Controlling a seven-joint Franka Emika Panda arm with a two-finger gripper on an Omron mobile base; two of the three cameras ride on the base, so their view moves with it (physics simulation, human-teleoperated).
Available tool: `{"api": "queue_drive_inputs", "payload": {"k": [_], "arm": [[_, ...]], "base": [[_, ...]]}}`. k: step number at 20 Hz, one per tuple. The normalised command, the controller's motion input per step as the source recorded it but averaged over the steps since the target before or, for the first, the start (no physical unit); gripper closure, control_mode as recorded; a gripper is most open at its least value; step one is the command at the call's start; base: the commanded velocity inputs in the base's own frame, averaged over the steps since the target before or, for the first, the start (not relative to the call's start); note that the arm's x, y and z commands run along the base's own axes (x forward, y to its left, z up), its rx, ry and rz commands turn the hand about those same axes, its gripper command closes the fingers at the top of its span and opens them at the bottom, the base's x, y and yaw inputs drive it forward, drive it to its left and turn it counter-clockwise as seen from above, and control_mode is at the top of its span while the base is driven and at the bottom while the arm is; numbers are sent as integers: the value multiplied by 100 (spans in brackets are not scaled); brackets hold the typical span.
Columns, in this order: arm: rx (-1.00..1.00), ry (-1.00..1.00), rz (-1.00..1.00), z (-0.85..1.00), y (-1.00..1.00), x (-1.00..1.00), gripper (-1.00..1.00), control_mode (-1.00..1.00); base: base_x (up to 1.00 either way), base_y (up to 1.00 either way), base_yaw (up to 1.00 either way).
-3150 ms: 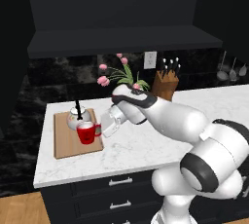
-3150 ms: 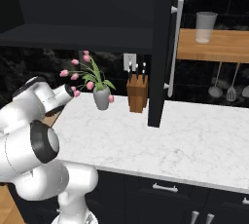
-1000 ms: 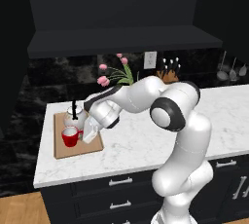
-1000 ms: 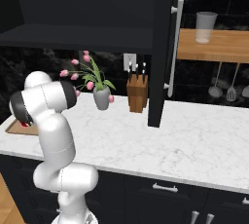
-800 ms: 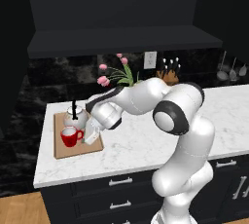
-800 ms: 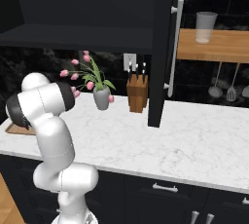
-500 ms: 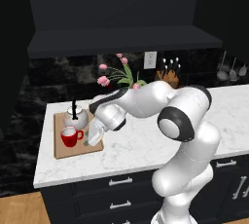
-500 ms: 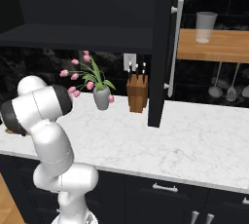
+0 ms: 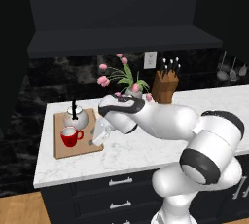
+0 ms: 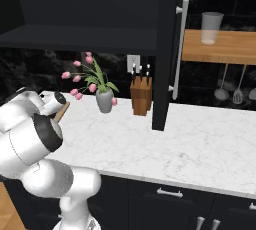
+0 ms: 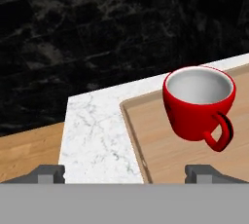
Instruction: Pick the kettle from the counter and place it on the tray. Then pick the mug from the cabinet and place it on the tray. Then close the cabinet doors.
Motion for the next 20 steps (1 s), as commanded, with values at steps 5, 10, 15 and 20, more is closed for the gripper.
{"api": "queue_drive_inputs", "payload": {"k": [5, 10, 15, 20], "arm": [[0, 0, -2, 71, -10, -59, -100, -100], [0, 0, 0, 68, -20, -53, -100, -100], [0, 0, 0, 56, -27, -52, -100, -100], [0, 0, 0, 50, -34, -48, -100, -100]], "base": [[0, 0, 0], [0, 0, 0], [0, 0, 0], [0, 0, 0]]}}
